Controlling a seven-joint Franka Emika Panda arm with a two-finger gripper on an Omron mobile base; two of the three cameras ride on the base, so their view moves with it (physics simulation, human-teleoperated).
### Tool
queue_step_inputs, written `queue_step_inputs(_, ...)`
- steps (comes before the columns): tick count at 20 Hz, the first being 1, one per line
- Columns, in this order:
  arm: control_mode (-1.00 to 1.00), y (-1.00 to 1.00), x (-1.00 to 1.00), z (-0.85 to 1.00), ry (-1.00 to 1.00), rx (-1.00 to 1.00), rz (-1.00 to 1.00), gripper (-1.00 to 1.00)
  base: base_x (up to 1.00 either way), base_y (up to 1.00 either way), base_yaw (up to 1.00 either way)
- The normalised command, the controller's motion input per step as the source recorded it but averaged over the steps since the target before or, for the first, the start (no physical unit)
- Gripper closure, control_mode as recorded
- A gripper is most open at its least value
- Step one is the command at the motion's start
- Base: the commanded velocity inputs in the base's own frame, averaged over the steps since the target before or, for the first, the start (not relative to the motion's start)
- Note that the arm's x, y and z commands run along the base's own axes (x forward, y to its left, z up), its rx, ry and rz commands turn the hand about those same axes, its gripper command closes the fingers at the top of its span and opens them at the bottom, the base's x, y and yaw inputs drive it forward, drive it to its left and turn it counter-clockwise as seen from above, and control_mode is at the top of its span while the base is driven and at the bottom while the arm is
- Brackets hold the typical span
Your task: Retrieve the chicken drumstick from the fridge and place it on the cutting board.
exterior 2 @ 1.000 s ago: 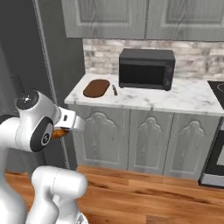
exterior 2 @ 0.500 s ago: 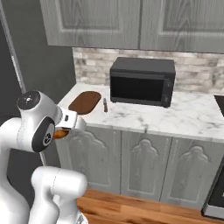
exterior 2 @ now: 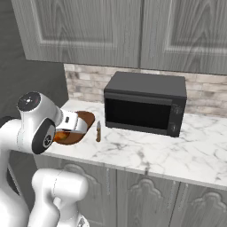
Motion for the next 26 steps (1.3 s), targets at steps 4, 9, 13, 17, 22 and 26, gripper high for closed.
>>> queue_step_inputs(4, 1.00, 0.00, 0.00, 0.00, 0.00, 0.00, 0.00, 1.00, 0.43, 0.19, 0.16)
queue_step_inputs(9, -1.00, 0.46, 0.20, 0.00, 0.00, 0.02, 0.19, 1.00, 0.00, 0.00, 0.00)
queue_step_inputs(13, -1.00, 0.72, 0.32, 0.00, 0.00, 0.00, 0.14, 1.00, 0.00, 0.00, 0.00)
queue_step_inputs(17, -1.00, 0.37, 0.35, -0.06, 0.00, 0.00, 0.07, 1.00, 0.00, 0.00, 0.00)
queue_step_inputs(22, -1.00, 0.24, 0.55, -0.32, 0.00, -0.06, 0.00, 1.00, 0.00, 0.00, 0.00)
queue_step_inputs(26, -1.00, 0.00, 0.51, -0.40, 0.01, -0.03, 0.00, 1.00, 0.00, 0.00, 0.00)
